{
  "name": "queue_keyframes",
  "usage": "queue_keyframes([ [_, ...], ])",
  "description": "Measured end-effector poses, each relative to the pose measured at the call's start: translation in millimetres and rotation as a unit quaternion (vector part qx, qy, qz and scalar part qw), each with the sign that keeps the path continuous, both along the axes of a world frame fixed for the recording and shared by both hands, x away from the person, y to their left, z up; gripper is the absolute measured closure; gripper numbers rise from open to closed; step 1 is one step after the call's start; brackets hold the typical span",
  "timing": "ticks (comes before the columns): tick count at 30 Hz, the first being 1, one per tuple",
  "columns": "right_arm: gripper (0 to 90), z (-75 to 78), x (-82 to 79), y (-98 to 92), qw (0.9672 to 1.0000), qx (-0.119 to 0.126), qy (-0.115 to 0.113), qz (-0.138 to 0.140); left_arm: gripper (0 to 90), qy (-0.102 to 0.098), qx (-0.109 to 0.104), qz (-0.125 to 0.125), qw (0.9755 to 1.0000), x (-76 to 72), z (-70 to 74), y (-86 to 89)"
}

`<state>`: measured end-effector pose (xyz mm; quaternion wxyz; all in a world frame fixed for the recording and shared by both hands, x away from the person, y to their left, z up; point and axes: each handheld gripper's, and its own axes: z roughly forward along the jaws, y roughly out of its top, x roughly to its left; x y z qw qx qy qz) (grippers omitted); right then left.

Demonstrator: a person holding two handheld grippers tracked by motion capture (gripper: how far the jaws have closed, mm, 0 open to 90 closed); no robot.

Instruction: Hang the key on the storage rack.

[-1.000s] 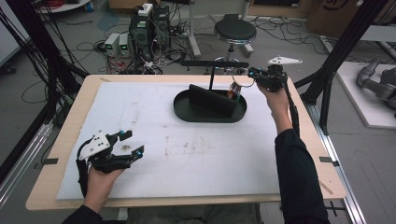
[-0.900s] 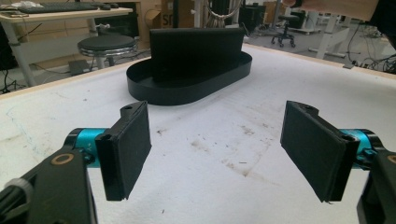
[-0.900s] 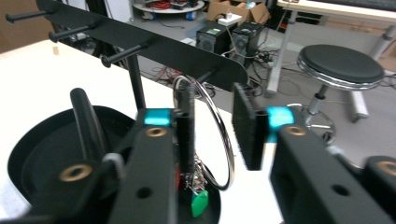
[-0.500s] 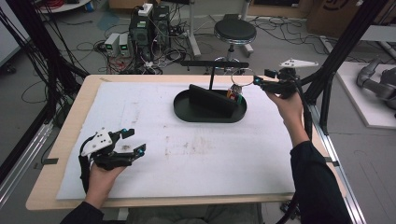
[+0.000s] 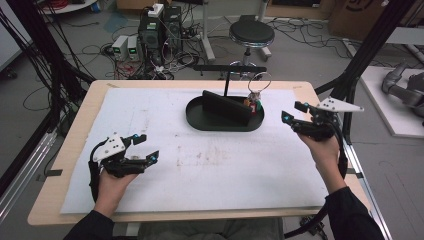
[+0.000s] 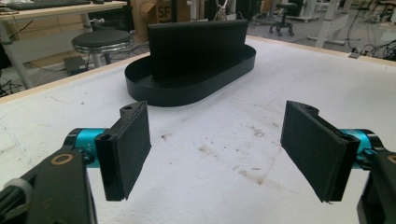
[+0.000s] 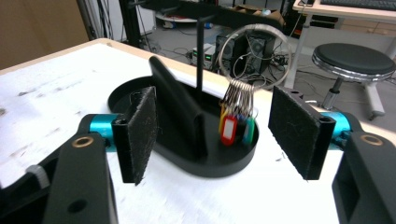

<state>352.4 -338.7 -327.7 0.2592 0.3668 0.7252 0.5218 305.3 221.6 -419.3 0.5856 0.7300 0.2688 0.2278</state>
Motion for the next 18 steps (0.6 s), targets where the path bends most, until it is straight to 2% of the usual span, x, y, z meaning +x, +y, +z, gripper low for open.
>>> queue_keyframes([
  [4,30.7,-20.9,-19.0,-4.7,1.0,0.009,0.003,0.003,24.2,-0.002,0.002,0.006,1.0,-2.2,0.4,-0.3],
  [8,29.1,-42.1,-33.4,-6.5,1.0,0.0,0.0,0.006,24.2,-0.003,0.007,0.014,0.9999,-4.3,0.1,1.0],
  [13,28.8,-59.6,-38.6,-7.6,1.0,-0.002,0.006,0.004,24.2,-0.005,0.016,0.026,0.9995,-7.9,-0.6,3.2],
  [18,29.0,-72.5,-39.5,-7.5,0.9997,-0.019,0.012,-0.007,24.2,-0.005,0.018,0.037,0.9992,-10.9,-1.9,6.3],
])
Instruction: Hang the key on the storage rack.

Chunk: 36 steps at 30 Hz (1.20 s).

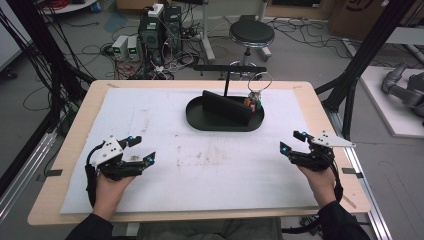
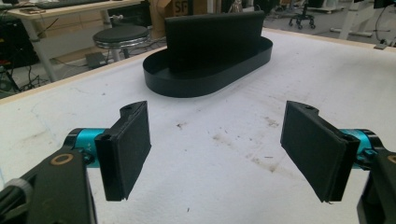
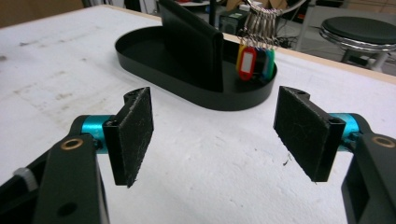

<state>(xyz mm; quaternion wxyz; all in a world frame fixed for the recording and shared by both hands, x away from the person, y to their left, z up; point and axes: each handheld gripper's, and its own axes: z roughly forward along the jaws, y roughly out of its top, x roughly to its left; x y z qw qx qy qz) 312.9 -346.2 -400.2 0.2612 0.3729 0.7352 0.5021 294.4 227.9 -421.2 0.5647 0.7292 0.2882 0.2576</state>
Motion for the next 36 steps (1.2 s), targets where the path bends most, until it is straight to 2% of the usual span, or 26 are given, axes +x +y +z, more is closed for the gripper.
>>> queue_keyframes([
  [5,28.9,-4.7,1.3,-6.8,0.9998,0.015,0.004,-0.016,24.2,0.002,0.004,0.011,0.9999,-1.5,-1.8,3.4],
  [10,27.2,-9.5,4.2,-10.4,0.9994,0.018,0.01,-0.029,24.1,0.001,0.004,0.021,0.9998,-1.6,-2.0,6.0],
  [17,25.1,-14.2,6.4,-10.1,0.9994,0.016,0.021,-0.024,24.2,0.002,0.006,0.041,0.9992,-2.1,-1.8,7.6],
  [22,24.3,-14.9,5.9,-11.7,0.9994,0.017,0.02,-0.024,24.2,0.005,-0.004,0.038,0.9992,-1.3,-1.4,7.1],
  [36,21.7,-17.6,7.7,-19.0,0.9989,0.022,0.025,-0.032,24.2,0.006,0.0,0.034,0.9994,3.3,-1.6,4.8],
])
